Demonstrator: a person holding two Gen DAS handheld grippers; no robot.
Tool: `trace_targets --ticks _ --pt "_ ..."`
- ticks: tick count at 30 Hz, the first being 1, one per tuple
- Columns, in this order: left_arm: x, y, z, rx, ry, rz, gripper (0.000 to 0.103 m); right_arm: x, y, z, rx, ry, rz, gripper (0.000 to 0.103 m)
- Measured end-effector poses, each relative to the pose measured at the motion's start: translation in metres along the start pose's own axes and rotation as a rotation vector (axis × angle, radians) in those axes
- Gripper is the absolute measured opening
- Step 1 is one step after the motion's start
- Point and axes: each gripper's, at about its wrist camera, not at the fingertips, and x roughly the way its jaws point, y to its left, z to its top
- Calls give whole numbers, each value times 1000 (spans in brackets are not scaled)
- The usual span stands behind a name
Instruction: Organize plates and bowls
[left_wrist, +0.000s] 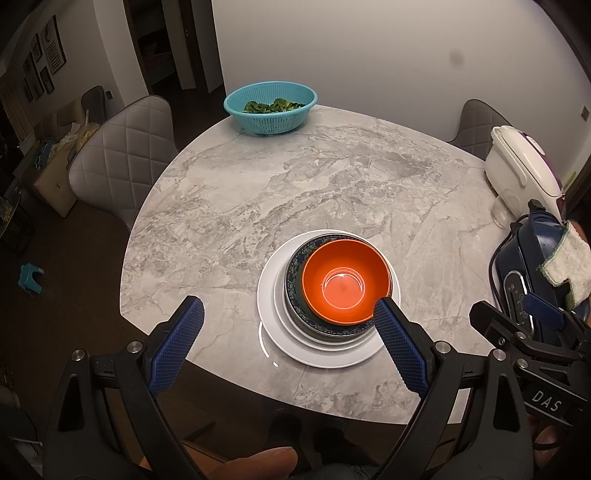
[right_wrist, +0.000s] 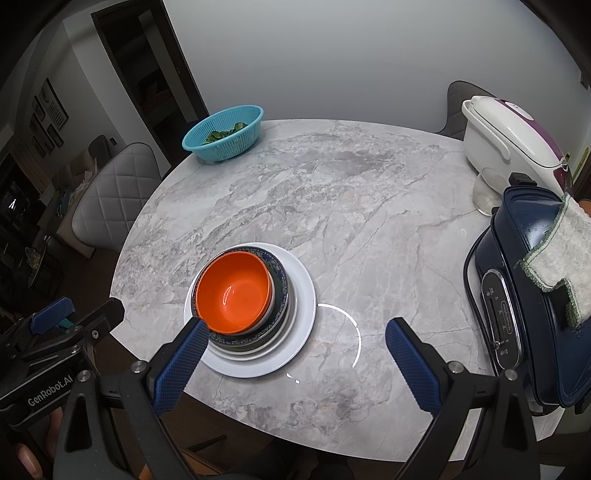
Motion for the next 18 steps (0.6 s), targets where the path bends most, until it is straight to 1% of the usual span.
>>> trace_targets --ticks 10,15,18 --pt "3 -1 1 1 -1 2 94 0 0 1 0 1 -1 99" --pt "2 -2 3 0 -26 -3 94 2 -1 0 -2 3 1 99" --pt "2 -4 5 2 -27 -14 94 2 -1 1 -2 4 2 99"
